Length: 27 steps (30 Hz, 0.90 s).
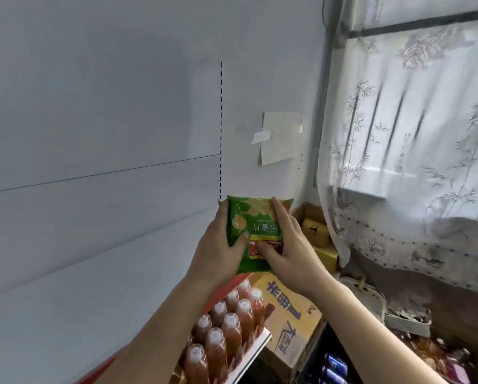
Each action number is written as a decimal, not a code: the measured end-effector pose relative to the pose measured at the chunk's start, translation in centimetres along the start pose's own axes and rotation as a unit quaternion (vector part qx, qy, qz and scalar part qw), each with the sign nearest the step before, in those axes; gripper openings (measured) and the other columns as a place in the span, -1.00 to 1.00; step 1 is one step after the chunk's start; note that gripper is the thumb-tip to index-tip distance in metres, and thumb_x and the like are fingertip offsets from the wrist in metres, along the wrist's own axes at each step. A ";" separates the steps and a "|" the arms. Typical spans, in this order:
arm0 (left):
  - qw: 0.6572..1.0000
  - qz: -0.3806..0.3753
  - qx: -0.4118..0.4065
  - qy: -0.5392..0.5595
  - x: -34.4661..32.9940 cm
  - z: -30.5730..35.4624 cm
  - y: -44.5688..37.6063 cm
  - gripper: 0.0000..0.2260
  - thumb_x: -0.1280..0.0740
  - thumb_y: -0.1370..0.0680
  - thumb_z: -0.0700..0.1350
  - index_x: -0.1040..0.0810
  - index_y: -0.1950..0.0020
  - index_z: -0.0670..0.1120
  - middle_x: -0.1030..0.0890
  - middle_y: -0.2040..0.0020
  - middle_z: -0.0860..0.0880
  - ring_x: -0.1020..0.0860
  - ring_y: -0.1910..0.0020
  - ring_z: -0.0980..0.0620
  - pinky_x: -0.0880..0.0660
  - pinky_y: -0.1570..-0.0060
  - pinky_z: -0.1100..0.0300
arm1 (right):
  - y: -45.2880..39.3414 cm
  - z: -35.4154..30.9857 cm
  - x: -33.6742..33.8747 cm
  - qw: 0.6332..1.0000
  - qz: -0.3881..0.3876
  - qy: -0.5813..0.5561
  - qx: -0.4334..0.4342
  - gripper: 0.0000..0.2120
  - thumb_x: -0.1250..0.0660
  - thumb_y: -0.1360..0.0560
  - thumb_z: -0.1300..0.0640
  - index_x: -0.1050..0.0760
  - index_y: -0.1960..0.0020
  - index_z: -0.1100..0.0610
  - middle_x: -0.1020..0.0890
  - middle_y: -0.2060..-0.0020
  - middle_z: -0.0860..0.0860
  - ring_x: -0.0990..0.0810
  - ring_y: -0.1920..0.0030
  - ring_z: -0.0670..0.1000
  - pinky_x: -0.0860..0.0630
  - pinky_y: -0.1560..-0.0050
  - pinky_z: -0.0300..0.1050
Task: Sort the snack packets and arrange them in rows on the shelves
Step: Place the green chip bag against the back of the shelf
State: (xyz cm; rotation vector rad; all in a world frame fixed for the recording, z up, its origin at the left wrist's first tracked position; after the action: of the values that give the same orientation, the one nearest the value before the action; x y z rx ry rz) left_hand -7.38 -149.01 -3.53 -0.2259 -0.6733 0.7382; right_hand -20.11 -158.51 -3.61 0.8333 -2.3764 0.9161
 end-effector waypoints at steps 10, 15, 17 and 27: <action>0.990 0.039 0.108 -0.077 -2.0 -9.2 -12.8 -0.39 -0.17 -0.73 0.01 0.09 -0.69 0.10 -0.43 -0.51 0.03 -0.50 -0.41 -0.02 -0.53 -0.35 0.02 | -15.8 7.8 -6.9 0.990 -0.119 0.010 0.072 -0.20 -0.30 -0.61 -0.06 0.20 -0.59 -0.28 -0.23 -0.42 -0.16 -0.49 -0.17 -0.12 -0.58 0.11 -0.39; 0.979 0.086 0.156 -0.095 -2.7 -12.0 -16.2 -0.30 -0.21 -0.72 -0.02 0.22 -0.67 0.12 -0.41 -0.51 0.03 -0.53 -0.37 -0.01 -0.55 -0.24 0.07 | -21.4 10.6 -9.6 0.979 -0.183 0.010 0.093 -0.18 -0.32 -0.60 -0.08 0.20 -0.59 -0.26 -0.18 -0.46 -0.16 -0.44 -0.27 -0.07 -0.56 0.09 -0.41; 0.975 0.087 0.172 -0.111 -3.1 -12.8 -17.2 -0.27 -0.23 -0.71 -0.03 0.25 -0.67 0.14 -0.36 -0.54 0.01 -0.50 -0.40 -0.02 -0.54 -0.25 0.07 | -23.1 11.5 -10.7 0.972 -0.207 0.006 0.109 -0.18 -0.31 -0.59 -0.09 0.21 -0.58 -0.28 -0.16 -0.48 -0.15 -0.44 -0.27 -0.06 -0.55 0.07 -0.41; 0.947 0.078 0.240 -0.198 -5.6 -16.4 -20.8 -0.27 -0.23 -0.70 0.07 0.17 -0.69 0.03 -0.03 -0.66 -0.09 -0.20 -0.60 -0.13 -0.28 -0.53 -0.02 | -28.2 15.7 -14.2 0.938 -0.291 0.095 0.161 -0.15 -0.23 -0.53 -0.31 0.27 -0.58 -0.27 0.14 -0.61 -0.02 -0.30 -0.49 0.19 -0.42 -0.37 0.03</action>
State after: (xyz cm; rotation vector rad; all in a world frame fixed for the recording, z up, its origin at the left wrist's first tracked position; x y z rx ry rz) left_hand 11.39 -167.29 -10.22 0.3294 -0.8368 1.0918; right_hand 5.96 -181.20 -10.35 1.4042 -1.6791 1.0729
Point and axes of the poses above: each hand's wrist, its own y-axis away from the middle knuckle, its own x-axis out of the back of the hand, z = x × y, the point moved 5 cm from there along -y, towards the middle knuckle
